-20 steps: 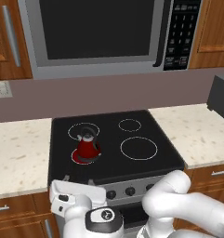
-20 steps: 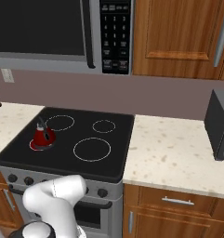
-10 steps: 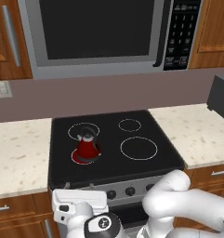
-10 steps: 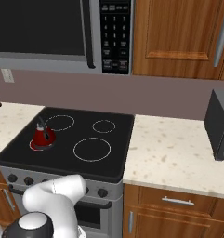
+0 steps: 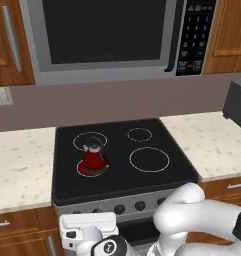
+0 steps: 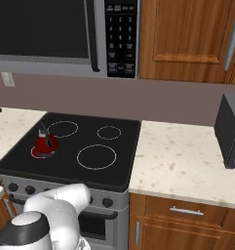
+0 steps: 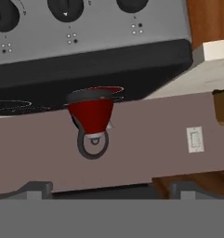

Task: The kettle is done boiling. Turn off the stove, then wait for 300 timesteps before moving the kettle to the dining table.

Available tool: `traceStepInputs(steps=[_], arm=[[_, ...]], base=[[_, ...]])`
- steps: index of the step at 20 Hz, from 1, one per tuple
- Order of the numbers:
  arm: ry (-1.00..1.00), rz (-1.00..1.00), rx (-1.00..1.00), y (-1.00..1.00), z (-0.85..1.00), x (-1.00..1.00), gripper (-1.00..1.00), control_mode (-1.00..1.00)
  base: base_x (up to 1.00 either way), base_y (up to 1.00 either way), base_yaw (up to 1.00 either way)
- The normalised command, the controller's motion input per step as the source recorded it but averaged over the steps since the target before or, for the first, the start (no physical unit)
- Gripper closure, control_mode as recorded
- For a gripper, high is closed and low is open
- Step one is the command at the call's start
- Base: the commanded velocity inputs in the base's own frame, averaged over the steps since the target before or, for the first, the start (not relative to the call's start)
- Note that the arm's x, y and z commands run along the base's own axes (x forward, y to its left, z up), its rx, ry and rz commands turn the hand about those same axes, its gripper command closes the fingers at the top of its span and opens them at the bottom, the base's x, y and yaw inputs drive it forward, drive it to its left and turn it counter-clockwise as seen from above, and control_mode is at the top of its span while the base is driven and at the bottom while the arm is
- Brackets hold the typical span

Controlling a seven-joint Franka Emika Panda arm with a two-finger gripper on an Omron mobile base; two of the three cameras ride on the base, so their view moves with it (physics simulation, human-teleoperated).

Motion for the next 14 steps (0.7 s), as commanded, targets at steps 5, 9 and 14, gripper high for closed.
traceStepInputs(steps=[5, 9, 14], arm=[[0.00, 0.00, -0.08, 0.08, -0.38, 0.00, -1.00, -1.00], [0.00, 0.00, -0.08, 0.17, -0.34, 0.00, -1.00, -1.00], [0.00, 0.00, -0.08, 0.13, -0.27, 0.00, -1.00, -1.00]], base=[[0.00, 0.00, 0.00], [0.00, 0.00, 0.00], [0.00, 0.00, 0.00]])
